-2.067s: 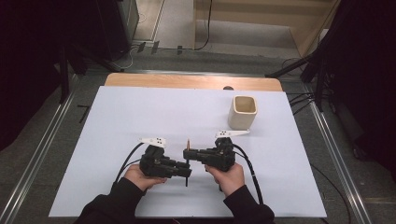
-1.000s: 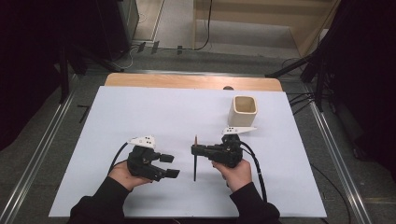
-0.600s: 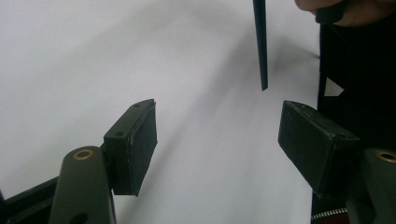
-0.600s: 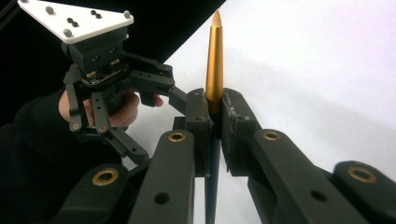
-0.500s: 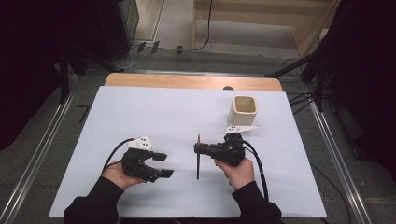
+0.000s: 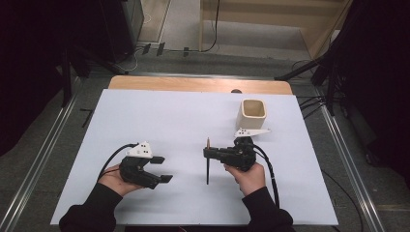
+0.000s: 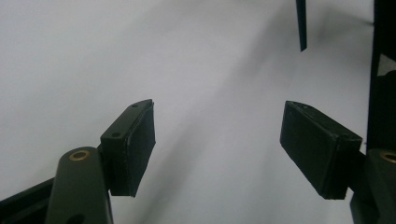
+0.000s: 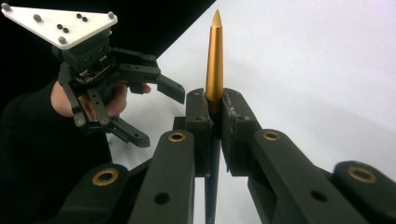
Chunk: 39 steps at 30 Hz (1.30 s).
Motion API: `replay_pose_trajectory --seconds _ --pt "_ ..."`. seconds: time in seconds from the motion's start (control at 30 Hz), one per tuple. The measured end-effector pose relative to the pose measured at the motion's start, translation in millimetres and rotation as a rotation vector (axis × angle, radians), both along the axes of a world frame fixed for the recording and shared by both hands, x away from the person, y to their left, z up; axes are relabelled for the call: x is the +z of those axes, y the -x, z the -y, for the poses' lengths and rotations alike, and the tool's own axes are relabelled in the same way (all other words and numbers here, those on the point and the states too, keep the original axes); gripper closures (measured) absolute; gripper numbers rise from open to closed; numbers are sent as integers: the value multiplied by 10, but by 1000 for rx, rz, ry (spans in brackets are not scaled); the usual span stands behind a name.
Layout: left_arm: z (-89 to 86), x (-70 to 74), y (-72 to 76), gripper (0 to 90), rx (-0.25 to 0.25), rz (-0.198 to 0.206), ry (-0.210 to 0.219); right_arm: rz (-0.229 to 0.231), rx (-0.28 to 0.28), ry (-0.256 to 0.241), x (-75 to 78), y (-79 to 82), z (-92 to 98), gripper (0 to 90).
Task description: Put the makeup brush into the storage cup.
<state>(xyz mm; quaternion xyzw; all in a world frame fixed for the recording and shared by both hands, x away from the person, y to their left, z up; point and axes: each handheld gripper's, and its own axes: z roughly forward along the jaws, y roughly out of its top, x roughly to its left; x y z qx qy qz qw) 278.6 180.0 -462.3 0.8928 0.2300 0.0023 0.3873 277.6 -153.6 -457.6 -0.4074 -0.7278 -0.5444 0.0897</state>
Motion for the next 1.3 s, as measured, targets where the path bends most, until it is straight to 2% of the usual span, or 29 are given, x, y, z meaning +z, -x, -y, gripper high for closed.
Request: replay_pose_trajectory --seconds 0.23,0.53,0.67,1.0,1.3 --pt "-94 3 4 266 5 42 -33 6 -10 10 2 -8 27 835" --pt "-171 -6 9 263 16 50 -53 16 -22 22 24 -16 67 835" --pt "-201 -3 15 264 21 51 -42 19 -27 27 35 -23 93 835" --pt "-239 -7 32 252 28 23 -11 38 -53 43 111 -63 194 835" --pt "-248 -10 35 242 29 27 -11 60 -88 40 222 -135 303 835"
